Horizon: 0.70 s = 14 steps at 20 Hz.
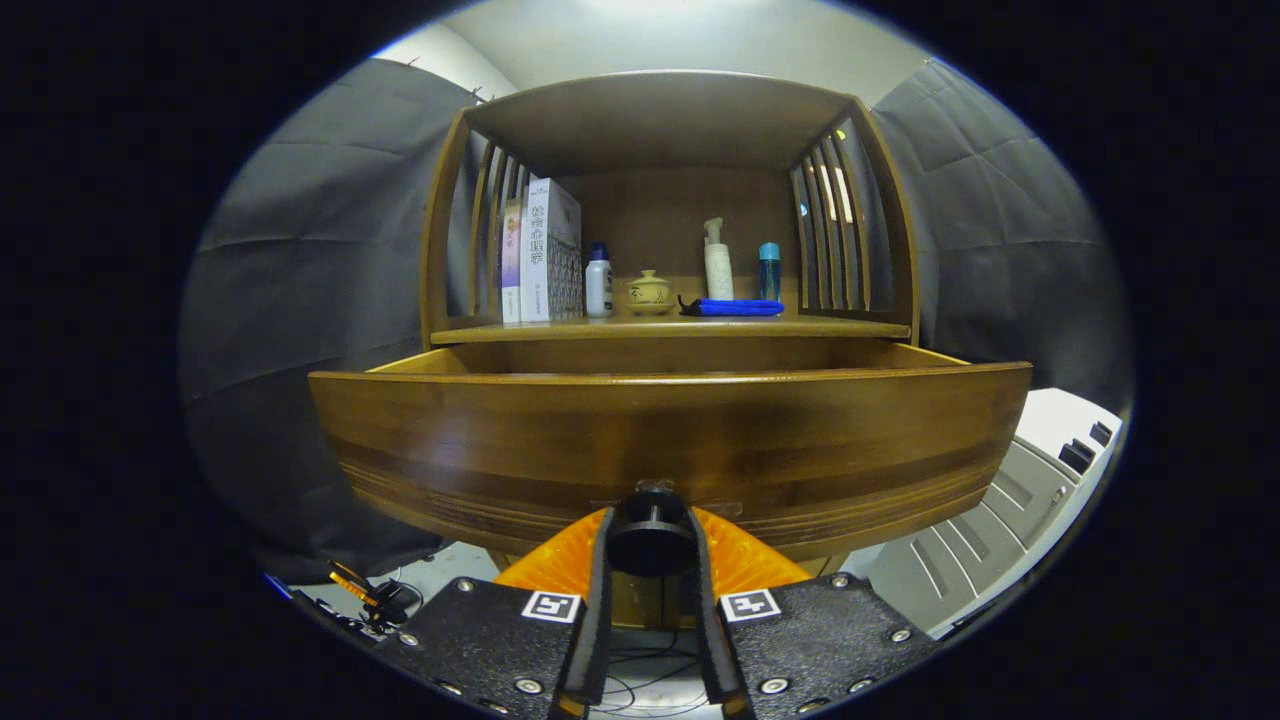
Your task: Pull open the drawer, take out the items inside it, and place them on the countertop above the cabinet.
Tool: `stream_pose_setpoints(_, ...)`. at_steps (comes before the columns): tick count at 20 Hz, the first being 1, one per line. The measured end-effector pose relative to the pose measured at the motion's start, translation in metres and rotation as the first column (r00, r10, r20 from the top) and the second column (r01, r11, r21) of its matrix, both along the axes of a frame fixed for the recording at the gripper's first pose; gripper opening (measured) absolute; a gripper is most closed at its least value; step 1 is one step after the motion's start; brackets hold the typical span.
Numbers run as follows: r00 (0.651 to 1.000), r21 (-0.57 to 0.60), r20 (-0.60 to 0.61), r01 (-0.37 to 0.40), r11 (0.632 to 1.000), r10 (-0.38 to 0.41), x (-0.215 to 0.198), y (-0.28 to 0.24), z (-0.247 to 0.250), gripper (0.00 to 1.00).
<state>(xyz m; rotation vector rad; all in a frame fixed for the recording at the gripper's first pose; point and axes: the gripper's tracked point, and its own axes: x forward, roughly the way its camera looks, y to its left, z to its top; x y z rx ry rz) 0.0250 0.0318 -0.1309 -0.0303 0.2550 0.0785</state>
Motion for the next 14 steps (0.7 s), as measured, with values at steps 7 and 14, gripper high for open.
stream_pose_setpoints(7, 1.0, -0.009, 0.006, -0.029, 1.0, 0.029, -0.028, 0.007, -0.003, 0.37)
stream_pose_setpoints(14, 0.994, -0.051, 0.097, -0.049, 0.998, 0.054, -0.03, 0.008, 0.013, 0.49)
